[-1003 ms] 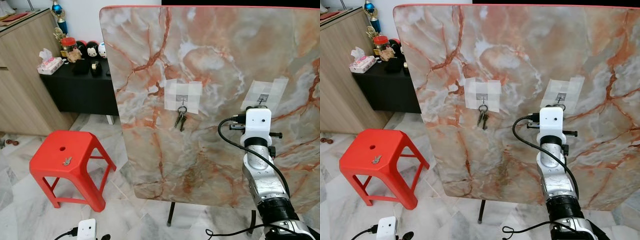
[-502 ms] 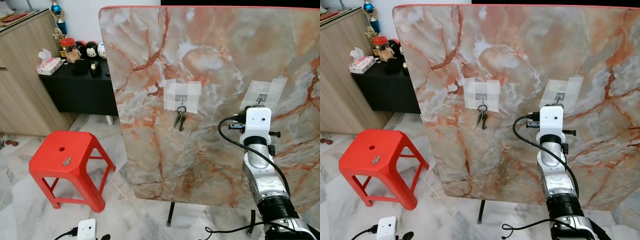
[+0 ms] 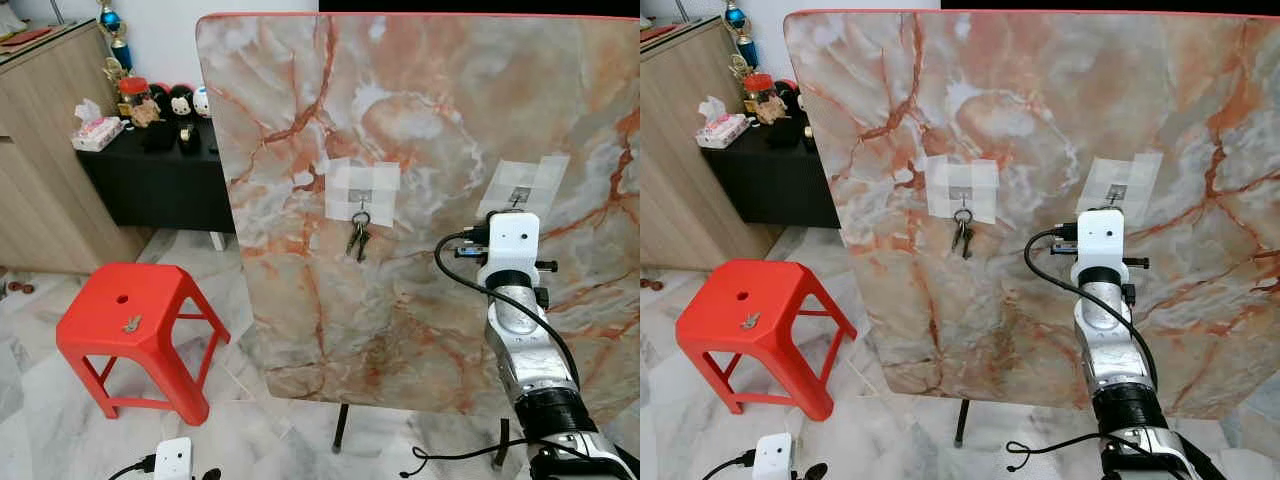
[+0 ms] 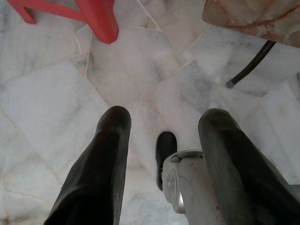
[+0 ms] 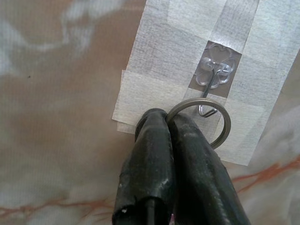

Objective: Hang keys on a hook

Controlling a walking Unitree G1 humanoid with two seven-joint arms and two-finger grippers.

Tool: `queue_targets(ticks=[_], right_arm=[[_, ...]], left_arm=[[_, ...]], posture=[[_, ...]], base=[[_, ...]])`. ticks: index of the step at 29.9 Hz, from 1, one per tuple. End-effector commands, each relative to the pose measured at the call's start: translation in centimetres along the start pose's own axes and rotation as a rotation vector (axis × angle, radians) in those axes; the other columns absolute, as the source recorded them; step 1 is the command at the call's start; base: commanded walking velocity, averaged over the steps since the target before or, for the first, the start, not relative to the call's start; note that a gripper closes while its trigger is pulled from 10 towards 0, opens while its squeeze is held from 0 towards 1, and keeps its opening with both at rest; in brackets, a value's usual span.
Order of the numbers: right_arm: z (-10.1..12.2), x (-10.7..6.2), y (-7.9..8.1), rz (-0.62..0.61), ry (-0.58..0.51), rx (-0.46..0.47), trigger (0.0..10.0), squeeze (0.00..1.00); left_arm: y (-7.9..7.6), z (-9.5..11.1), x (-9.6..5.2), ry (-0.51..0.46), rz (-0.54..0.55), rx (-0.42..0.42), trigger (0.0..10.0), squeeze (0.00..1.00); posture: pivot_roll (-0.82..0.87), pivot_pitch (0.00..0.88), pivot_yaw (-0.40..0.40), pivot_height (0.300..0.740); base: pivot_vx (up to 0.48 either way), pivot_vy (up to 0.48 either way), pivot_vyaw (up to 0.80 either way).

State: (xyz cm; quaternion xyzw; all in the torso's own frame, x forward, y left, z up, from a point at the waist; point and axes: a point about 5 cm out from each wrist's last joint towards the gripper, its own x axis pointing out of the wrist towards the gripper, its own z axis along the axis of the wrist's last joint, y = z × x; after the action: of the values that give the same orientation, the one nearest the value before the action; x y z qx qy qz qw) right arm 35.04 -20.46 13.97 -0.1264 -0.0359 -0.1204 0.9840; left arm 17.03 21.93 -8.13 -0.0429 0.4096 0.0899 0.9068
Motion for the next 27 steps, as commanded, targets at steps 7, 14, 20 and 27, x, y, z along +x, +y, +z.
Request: queue_targets(ticks=[7, 14, 20, 27], right_arm=[[-0.19, -0.01, 0.52, 0.028, 0.027, 0.011, 10.0, 0.0], [-0.33, -0.04, 0.87, 0.055, 0.042, 0.021, 10.0, 0.3], [-0.26, -0.05, 0.88, 0.052, 0.037, 0.027, 10.0, 1.0], [-0.07, -0.21, 0.67, 0.035, 0.013, 0.033, 10.0, 1.0]], left_arm=[[0.47, -0.36, -0.1, 0.025, 0.009, -0.004, 10.0, 0.0], [0.47, -0.37, -0.1, 0.025, 0.009, -0.002, 10.0, 0.0], [0.49, -0.35, -0.1, 0.025, 0.01, -0.003, 10.0, 0.0], [0.49, -0.34, -0.1, 0.025, 0.009, -0.002, 10.0, 0.0]], posture=[[0.1, 0.0, 0.005, 0.74], [0.1, 0.0, 0.003, 0.74], [0.1, 0.0, 0.005, 0.74], [0.1, 0.0, 0.005, 0.74]], base=[[0.0, 0.0, 0.0], [0.0, 0.0, 0.0], [0.0, 0.0, 0.0], [0.0, 0.0, 0.0]])
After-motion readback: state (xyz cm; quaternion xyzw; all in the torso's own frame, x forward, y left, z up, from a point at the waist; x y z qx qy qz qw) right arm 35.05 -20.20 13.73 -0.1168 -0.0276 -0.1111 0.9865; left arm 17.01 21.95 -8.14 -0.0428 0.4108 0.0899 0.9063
